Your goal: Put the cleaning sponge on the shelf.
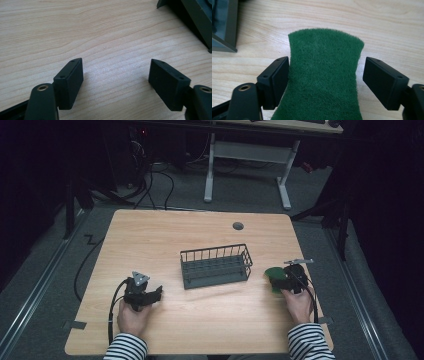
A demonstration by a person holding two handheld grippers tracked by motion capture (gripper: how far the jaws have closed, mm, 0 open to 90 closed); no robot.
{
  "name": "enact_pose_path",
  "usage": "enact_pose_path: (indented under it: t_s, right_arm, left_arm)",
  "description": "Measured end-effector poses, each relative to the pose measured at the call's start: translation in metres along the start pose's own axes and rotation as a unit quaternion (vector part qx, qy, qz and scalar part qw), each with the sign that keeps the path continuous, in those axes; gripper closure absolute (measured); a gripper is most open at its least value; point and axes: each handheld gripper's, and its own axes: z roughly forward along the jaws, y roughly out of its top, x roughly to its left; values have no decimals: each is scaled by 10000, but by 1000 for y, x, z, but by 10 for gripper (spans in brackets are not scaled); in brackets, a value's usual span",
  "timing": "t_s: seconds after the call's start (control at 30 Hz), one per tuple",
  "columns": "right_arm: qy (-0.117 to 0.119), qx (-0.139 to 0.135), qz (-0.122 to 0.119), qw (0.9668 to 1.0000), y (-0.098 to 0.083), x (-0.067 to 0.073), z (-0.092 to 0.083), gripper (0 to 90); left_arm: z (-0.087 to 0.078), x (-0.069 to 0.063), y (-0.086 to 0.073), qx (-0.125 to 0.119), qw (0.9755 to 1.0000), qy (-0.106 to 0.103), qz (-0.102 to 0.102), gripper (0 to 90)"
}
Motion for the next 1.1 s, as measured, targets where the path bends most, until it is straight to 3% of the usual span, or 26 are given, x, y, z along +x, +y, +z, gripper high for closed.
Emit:
enact_pose_path:
  t_s: [0.17,0.43,0.6,0.8,1.1]
  right_arm:
    - [82,156,-34,9998,2,0,2,242]
    - [9,419,-135,9990,8,3,5,252]
    - [78,638,-7,9979,11,3,5,277]
    - [93,706,-50,9975,13,4,3,299]
    - [182,452,-36,9988,14,6,-10,302]
  left_arm:
    - [0,0,0,-4,10000,14,5,284]
    - [0,0,0,-7,10000,9,0,284]
    - [0,0,0,-17,10000,1,-18,284]
    - [0,0,0,-18,10000,-9,-26,284]
    - [0,0,0,-27,10000,-12,-36,286]
